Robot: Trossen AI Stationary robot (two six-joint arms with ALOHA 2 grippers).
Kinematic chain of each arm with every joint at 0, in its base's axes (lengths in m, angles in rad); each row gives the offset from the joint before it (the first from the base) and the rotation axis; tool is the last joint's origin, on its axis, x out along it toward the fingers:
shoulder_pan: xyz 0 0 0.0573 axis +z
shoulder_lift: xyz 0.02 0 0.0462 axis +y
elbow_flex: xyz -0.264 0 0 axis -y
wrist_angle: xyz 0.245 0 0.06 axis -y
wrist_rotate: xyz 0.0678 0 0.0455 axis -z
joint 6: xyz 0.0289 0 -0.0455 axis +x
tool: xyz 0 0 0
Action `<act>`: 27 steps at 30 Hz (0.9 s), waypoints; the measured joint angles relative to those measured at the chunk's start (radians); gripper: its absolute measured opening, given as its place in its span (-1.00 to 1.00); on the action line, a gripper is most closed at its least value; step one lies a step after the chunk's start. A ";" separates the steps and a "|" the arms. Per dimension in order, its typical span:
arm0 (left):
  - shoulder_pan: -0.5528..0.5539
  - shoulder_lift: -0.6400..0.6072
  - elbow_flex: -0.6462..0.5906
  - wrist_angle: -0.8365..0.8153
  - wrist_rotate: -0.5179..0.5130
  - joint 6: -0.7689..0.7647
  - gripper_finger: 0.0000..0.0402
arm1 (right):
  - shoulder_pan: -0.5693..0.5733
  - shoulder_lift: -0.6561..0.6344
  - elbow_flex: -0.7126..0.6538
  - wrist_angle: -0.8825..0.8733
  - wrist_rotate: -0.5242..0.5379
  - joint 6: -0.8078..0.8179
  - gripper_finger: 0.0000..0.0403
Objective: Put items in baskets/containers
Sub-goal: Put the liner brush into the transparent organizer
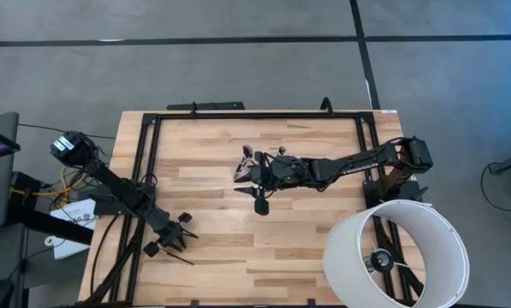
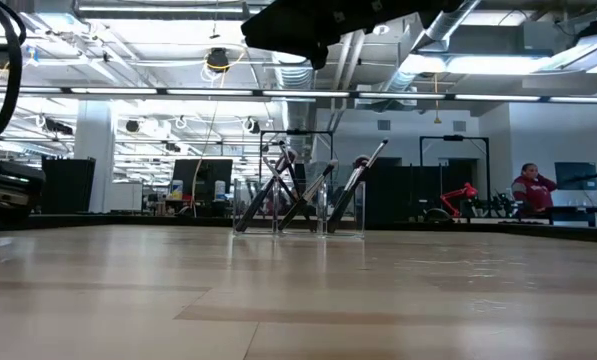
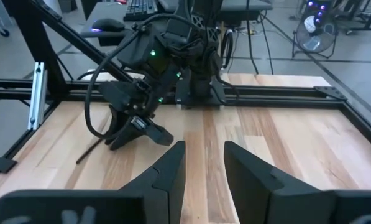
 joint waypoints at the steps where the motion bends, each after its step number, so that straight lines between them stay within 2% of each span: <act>1: 0.000 0.001 0.000 0.001 0.000 0.007 -0.62 | 0.000 0.000 0.000 0.000 0.000 0.000 -0.49; 6: 0.000 -0.034 -0.004 0.051 -0.020 0.026 -0.62 | 0.000 0.000 0.000 0.000 0.000 0.000 -0.49; 15: -0.001 -0.060 -0.003 0.062 -0.022 -0.111 -0.62 | 0.000 0.000 0.000 0.000 0.000 -0.007 -0.49; 19: -0.036 -0.060 -0.001 0.067 -0.022 -0.154 -0.62 | 0.000 0.000 0.000 0.000 0.000 -0.007 -0.49; 27: -0.062 -0.059 0.085 0.071 -0.098 -0.059 -0.62 | -0.002 0.000 0.000 0.000 0.000 -0.008 -0.49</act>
